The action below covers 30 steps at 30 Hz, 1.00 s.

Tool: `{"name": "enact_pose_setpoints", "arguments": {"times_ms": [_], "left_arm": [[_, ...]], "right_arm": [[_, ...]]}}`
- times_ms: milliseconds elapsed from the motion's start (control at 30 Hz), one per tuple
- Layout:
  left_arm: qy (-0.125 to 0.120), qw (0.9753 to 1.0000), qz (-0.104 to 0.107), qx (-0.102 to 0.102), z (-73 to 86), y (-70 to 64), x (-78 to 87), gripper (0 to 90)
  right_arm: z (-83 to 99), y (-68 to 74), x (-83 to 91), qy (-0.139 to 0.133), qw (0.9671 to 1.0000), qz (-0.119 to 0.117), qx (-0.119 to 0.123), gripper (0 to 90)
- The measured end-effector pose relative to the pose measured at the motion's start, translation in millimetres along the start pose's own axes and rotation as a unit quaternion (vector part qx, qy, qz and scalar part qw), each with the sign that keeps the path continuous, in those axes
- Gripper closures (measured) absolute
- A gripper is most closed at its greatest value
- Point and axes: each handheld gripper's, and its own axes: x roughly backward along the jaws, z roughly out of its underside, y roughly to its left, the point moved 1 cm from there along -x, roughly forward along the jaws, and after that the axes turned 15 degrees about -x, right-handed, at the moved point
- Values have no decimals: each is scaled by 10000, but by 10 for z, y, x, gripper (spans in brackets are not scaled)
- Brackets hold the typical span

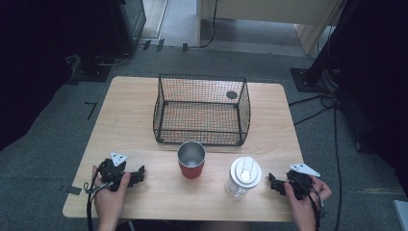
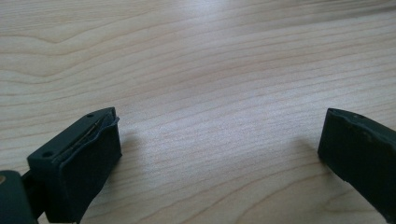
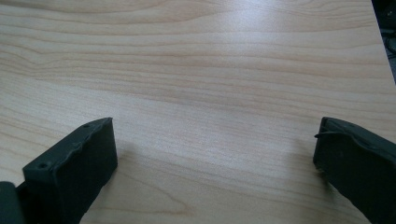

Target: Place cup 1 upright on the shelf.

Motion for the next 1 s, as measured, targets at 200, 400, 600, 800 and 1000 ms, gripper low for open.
{"name": "enact_pose_setpoints", "arguments": {"times_ms": [200,400,600,800,1000], "left_arm": [[24,10000,-49,43,-18,-24,-8,0],[-23,9998,103,-166,-44,-162,59,0],[-455,9981,385,-161,-158,-356,195,0],[-875,9913,851,-494,-309,-641,349,0],[-1037,9873,1005,-661,-427,-854,430,0]], "right_arm": [[0,0,0,1,10000,0,1,0],[0,0,0,-1,10000,2,-1,0],[-1,0,0,-2,10000,1,2,0],[0,0,0,0,10000,-1,-4,0],[0,0,-1,-1,10000,0,-2,0]]}}
